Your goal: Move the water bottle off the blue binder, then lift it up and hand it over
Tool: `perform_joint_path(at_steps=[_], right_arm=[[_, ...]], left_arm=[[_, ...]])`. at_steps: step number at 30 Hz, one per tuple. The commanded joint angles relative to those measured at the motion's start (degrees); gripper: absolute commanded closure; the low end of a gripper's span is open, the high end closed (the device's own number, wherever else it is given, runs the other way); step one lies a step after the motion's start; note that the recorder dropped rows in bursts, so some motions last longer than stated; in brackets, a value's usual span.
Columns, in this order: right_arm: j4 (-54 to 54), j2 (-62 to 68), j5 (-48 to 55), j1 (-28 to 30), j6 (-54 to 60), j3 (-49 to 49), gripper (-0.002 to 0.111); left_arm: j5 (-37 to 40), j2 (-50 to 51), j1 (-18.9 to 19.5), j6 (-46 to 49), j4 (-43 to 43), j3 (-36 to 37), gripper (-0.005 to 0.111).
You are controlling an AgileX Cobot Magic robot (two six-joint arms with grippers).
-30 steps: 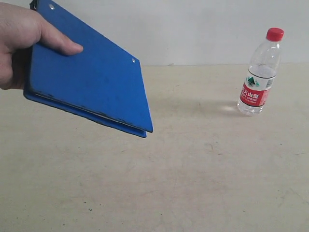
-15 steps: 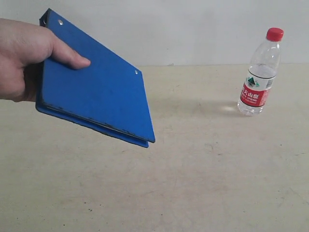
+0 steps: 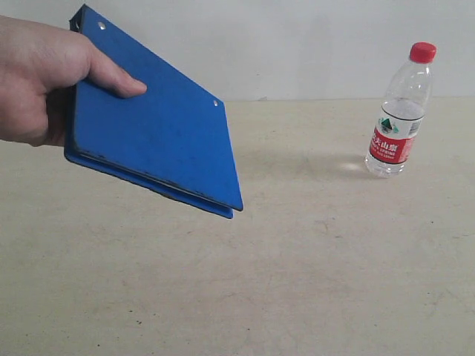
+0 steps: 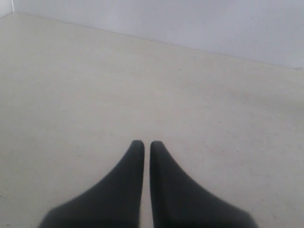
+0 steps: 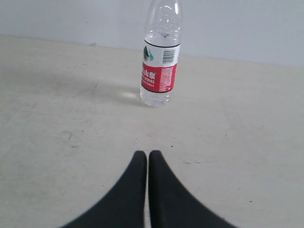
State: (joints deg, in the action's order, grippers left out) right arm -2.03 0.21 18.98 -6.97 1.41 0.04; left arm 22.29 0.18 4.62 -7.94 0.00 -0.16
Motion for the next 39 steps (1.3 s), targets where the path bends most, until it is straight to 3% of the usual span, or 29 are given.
perform_joint_path(at_steps=[1,39], right_arm=[[0.1,-0.2,-0.5,0.1,0.0,0.0,0.108],[0.1,-0.2,-0.5,0.1,-0.1,0.0,0.108]], left_arm=[[-1.9,-0.2,-0.5,9.9,-3.2,0.2,0.102],[-2.1,-0.2,-0.5,10.4,-4.1,0.2,0.102]])
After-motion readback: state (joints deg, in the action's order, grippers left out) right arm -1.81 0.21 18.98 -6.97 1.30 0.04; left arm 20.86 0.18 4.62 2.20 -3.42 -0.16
